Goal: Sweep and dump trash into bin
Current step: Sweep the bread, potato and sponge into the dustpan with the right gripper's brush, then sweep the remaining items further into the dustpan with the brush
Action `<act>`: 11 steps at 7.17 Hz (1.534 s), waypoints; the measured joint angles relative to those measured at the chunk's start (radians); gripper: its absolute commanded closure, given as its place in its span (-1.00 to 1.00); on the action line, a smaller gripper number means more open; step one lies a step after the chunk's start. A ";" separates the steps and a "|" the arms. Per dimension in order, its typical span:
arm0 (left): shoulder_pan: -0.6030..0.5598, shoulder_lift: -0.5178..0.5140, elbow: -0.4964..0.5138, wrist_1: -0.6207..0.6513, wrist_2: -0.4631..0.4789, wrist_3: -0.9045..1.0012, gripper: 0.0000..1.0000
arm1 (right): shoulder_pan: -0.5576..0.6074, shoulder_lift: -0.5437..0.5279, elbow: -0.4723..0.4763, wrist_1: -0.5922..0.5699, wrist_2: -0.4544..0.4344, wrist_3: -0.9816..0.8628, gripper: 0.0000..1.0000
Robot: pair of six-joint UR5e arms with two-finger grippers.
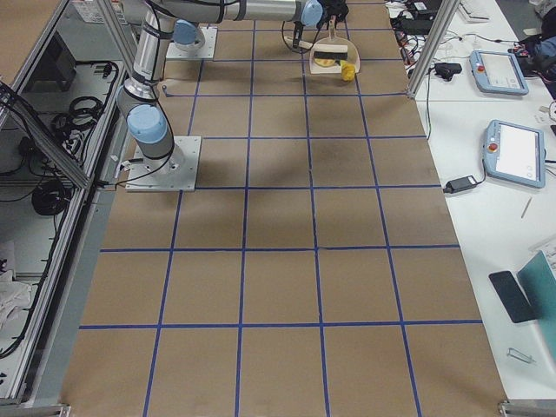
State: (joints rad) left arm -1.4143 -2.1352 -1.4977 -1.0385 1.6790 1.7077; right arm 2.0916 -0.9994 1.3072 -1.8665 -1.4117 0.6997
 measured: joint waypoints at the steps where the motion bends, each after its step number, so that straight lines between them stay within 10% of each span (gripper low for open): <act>1: 0.000 0.000 0.000 0.000 0.000 0.000 0.82 | -0.022 0.004 0.003 0.004 -0.030 -0.044 1.00; 11: 0.000 -0.002 -0.001 -0.001 0.000 -0.002 0.83 | -0.109 0.150 -0.010 -0.093 -0.074 -0.190 1.00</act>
State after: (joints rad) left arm -1.4143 -2.1369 -1.4986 -1.0399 1.6787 1.7058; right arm 1.9831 -0.8499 1.2970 -1.9593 -1.4853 0.5092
